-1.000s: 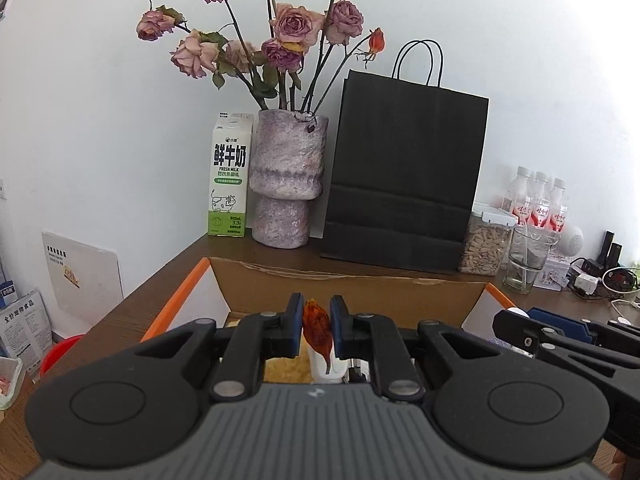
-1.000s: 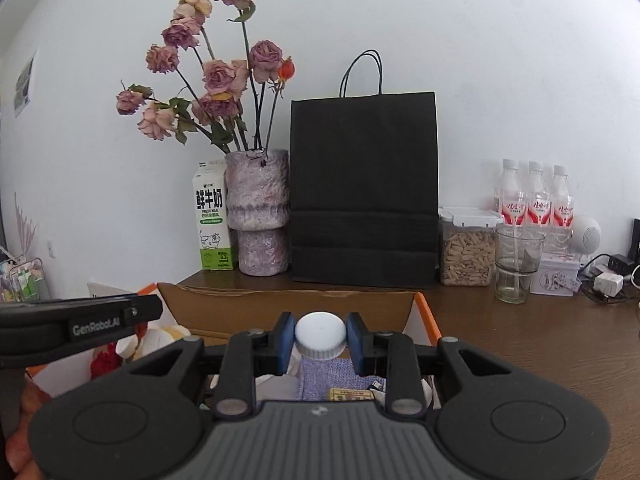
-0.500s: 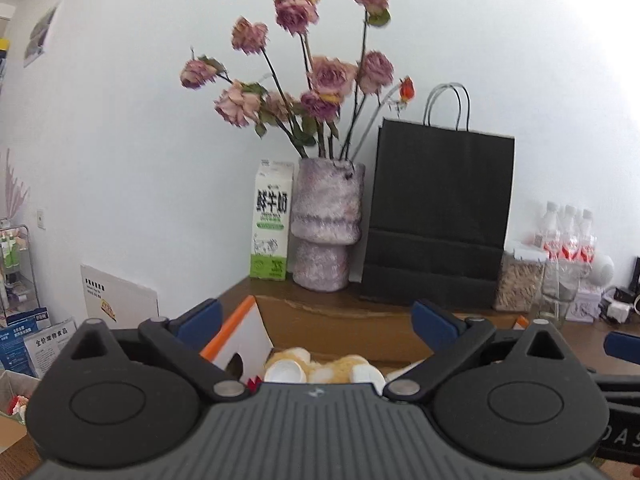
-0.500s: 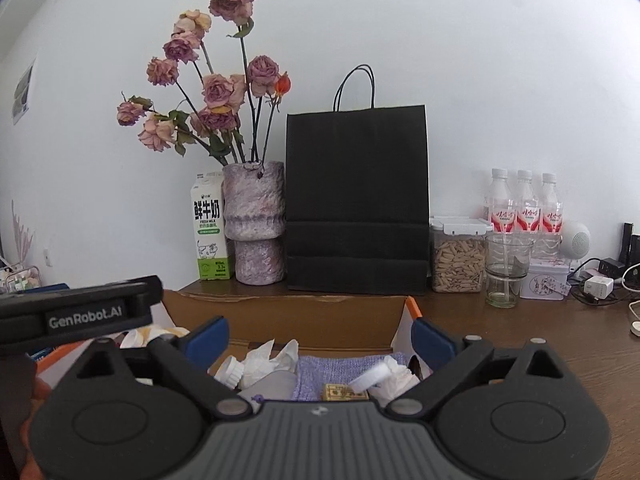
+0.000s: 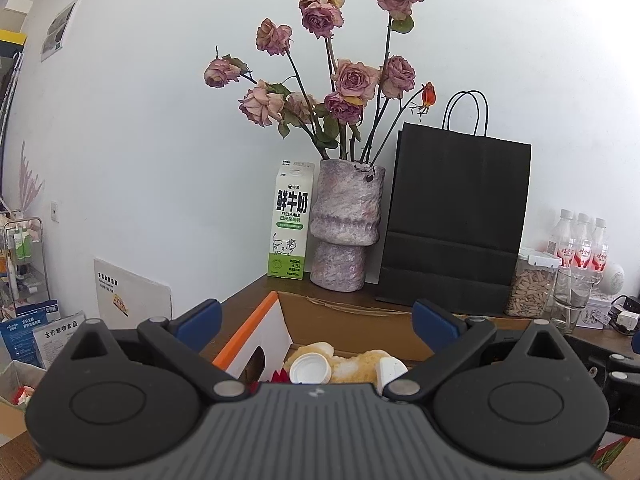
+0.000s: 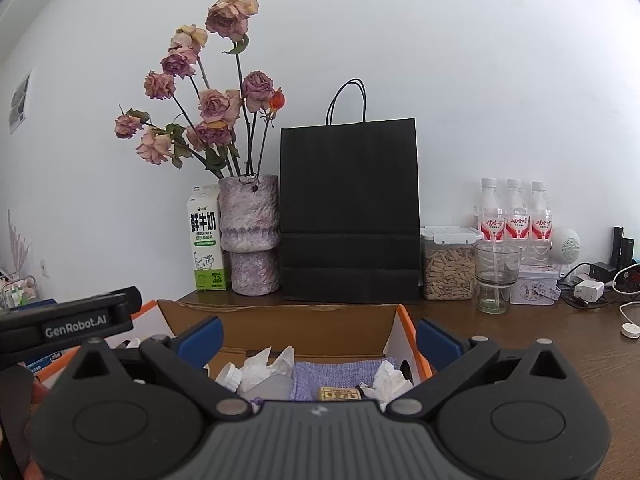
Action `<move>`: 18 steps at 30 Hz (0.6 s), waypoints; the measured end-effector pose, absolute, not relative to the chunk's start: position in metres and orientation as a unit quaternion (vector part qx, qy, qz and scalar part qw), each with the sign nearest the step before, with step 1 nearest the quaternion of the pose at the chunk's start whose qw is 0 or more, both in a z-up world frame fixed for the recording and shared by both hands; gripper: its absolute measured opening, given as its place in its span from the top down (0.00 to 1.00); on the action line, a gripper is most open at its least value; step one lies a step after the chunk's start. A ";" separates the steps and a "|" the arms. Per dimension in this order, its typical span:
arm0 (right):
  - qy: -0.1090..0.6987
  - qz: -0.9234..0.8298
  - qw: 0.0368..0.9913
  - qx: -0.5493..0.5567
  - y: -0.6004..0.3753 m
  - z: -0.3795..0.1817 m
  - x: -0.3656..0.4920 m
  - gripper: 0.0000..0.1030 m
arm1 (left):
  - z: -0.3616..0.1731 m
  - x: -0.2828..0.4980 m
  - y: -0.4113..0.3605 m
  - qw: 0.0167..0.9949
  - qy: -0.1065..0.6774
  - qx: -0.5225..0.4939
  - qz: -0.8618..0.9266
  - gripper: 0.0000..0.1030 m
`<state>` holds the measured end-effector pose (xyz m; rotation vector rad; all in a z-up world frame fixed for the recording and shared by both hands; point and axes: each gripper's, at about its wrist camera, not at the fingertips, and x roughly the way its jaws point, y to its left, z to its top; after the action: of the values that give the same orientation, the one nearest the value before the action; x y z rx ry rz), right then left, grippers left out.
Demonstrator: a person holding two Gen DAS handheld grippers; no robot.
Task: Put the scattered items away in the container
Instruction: 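Open the left tool over the box while the right tool releases the cap inside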
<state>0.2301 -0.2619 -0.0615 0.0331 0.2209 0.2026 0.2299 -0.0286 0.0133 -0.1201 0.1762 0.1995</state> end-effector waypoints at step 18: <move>0.119 0.101 0.988 -0.002 -0.267 -0.077 0.200 0.00 | -0.002 0.194 -0.034 0.990 0.100 -0.018 0.101 0.00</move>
<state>0.1997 -0.2667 -0.0765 -0.0036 0.2386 0.2033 0.1936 -0.0340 -0.0016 -0.0363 0.1997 0.2021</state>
